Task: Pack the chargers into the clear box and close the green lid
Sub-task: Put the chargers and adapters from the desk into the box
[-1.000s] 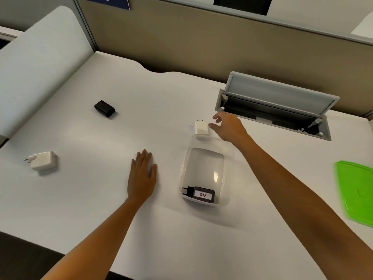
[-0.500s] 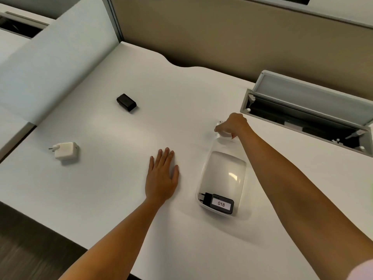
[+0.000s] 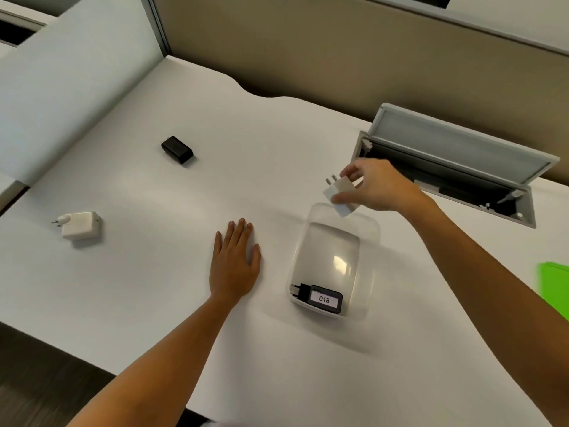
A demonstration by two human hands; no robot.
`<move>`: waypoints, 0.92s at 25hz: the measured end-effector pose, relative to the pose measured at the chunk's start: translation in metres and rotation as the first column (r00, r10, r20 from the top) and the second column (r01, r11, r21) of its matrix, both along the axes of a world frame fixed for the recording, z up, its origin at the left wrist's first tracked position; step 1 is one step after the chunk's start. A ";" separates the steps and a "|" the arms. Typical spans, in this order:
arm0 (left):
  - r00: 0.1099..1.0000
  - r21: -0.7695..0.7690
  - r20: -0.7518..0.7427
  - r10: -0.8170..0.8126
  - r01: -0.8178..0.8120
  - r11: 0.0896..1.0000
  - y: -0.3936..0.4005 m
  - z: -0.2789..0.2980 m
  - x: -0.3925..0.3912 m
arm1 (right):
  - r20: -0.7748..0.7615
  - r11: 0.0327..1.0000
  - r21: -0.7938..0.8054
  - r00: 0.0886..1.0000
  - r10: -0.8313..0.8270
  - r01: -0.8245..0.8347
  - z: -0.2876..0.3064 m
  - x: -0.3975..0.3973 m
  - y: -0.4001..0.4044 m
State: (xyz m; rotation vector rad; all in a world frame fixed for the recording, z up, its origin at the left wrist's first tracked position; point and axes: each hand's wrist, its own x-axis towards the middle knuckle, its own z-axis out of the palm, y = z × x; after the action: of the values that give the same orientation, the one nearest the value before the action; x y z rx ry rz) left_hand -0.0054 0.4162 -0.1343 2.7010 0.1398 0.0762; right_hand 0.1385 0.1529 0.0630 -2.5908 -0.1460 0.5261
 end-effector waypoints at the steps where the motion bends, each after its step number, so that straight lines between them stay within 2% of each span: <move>1: 1.000 -0.001 0.003 0.001 -0.001 1.000 0.000 0.000 0.000 | -0.049 0.997 -0.041 0.997 0.062 -0.064 -0.005 -0.019 0.002; 6: 1.000 -0.001 0.000 -0.003 0.003 1.000 0.000 0.001 -0.001 | -0.183 0.943 -0.176 0.951 0.249 -0.281 -0.053 -0.083 0.010; 14: 1.000 -0.019 -0.005 0.002 -0.002 1.000 0.000 0.002 -0.001 | -0.169 0.932 -0.134 0.934 0.314 -0.337 -0.084 -0.101 0.005; 16: 1.000 -0.021 -0.002 -0.001 0.001 1.000 0.000 0.002 -0.001 | -0.197 0.937 -0.115 0.932 0.305 -0.331 -0.088 -0.103 0.003; 20: 1.000 -0.018 -0.002 -0.005 0.005 1.000 0.000 0.001 -0.001 | -0.213 0.979 0.053 0.956 0.202 -0.195 -0.093 -0.103 -0.003; 23: 1.000 -0.023 0.009 -0.005 0.005 1.000 0.000 0.002 -0.001 | -0.183 0.987 0.068 0.971 0.154 -0.144 -0.096 -0.107 -0.009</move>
State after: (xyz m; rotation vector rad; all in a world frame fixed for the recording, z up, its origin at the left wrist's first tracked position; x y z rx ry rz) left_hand -0.0066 0.4164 -0.1325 2.6777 0.1304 0.0842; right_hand 0.0311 0.1442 -0.0327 -2.4736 -0.2884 0.8069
